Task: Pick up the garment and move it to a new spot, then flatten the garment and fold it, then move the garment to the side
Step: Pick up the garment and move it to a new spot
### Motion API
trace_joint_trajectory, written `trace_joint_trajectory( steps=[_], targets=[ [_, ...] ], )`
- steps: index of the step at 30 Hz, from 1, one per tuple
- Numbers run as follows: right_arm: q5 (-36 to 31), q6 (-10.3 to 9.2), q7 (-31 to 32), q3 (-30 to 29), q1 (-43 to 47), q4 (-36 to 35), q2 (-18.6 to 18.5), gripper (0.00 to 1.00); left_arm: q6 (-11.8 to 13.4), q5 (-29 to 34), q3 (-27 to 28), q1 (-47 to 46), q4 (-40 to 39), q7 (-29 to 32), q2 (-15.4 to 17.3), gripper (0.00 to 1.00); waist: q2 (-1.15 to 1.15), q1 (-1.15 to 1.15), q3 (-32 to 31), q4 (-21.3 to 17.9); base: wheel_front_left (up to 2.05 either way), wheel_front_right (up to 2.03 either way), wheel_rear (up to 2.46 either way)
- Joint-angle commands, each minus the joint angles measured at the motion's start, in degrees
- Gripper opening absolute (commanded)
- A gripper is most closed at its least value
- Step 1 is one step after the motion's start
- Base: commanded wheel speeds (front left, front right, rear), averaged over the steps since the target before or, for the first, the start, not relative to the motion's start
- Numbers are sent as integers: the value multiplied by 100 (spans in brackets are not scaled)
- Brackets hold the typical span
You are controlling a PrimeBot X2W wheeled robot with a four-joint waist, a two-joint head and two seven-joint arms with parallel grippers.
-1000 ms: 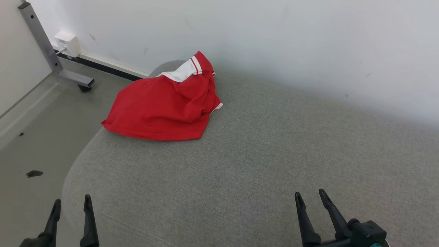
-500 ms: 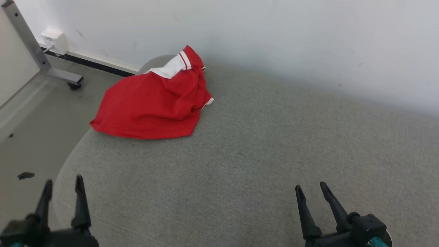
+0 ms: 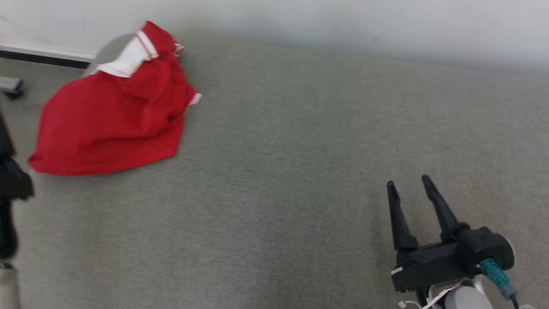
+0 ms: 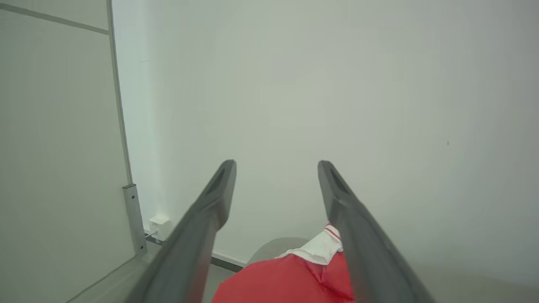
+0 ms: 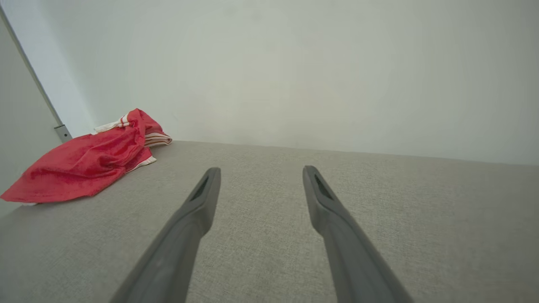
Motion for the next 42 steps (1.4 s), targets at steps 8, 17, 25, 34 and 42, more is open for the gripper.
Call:
trace_joint_trajectory(
  steps=[8, 17, 25, 34, 42],
  targets=[
    [-148, -14, -3, -406, -162, -414, -9, 100, -103, -333, 86, -1259, 876, 310, 762, 100, -1, -1, 1304, -1401, 0, 0, 0],
    [-147, -14, -3, -530, -206, -557, -9, 100, -175, -476, -259, -1811, 1867, 871, 1195, 100, -1, -1, 1476, -1582, 0, 0, 0],
    [-117, -14, -3, -515, -244, -611, -9, 100, -181, -867, -819, -2030, 2751, 1900, 1431, 100, -1, -1, 1561, -1638, 0, 0, 0],
    [-59, -14, -3, -485, -311, -581, -10, 100, -184, -1180, -1225, -2045, 3755, 3093, 1507, 100, -1, -1, 1575, -1760, 0, 0, 0],
    [-17, -14, -3, -468, -299, -519, -10, 100, -185, -1202, -1426, -2050, 3970, 2529, 1639, 0, -1, -1, 1444, -1791, 0, 0, 0]
  ],
)
